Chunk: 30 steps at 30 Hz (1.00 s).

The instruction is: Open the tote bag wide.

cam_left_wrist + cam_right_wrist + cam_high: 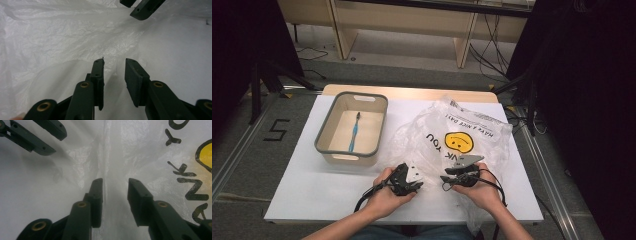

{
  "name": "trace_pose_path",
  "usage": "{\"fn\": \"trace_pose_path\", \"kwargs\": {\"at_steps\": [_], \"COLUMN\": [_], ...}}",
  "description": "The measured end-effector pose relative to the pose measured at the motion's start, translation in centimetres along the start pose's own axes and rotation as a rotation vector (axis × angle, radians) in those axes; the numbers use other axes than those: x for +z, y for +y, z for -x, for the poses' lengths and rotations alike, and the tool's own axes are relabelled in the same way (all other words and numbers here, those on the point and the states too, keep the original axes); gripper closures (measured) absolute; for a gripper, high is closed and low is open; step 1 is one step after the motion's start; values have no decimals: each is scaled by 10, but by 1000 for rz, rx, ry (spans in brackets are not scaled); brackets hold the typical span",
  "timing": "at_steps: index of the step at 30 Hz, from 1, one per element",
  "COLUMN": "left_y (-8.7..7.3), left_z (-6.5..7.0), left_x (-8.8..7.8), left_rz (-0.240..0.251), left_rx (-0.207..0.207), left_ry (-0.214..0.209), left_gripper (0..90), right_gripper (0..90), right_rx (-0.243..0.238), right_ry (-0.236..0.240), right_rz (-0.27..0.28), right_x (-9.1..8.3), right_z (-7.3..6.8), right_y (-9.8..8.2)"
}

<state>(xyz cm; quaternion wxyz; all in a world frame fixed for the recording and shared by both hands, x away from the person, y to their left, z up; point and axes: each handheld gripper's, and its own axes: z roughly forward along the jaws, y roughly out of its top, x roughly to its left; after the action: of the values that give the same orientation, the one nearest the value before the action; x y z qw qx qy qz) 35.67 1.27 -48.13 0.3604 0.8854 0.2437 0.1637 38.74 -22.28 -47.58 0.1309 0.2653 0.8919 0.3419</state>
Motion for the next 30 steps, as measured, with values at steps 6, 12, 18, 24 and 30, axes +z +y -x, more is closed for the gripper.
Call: {"fn": "trace_pose_path", "kwargs": {"at_steps": [6,12,18,24,30], "left_y": [0,1,2,3,3], "left_z": [-1,0,2,4,4], "left_x": [7,12,13,13,13], "left_rz": [-21,-27,-26,-38,-43], "left_rx": [-21,-27,-27,-19,-9], "left_ry": [-18,-32,-37,-35,-35], "left_gripper": [738,785,849,882,887], "right_gripper": [777,854,900,900,900], "right_rx": [2,3,11,24,18], "right_ry": [8,7,5,-33,-98], "right_rz": [-18,-24,-26,27,115], "right_x": [2,4,3,-5,-20], "right_z": [1,0,0,1,4], "right_y": [0,1,2,8,20]}}
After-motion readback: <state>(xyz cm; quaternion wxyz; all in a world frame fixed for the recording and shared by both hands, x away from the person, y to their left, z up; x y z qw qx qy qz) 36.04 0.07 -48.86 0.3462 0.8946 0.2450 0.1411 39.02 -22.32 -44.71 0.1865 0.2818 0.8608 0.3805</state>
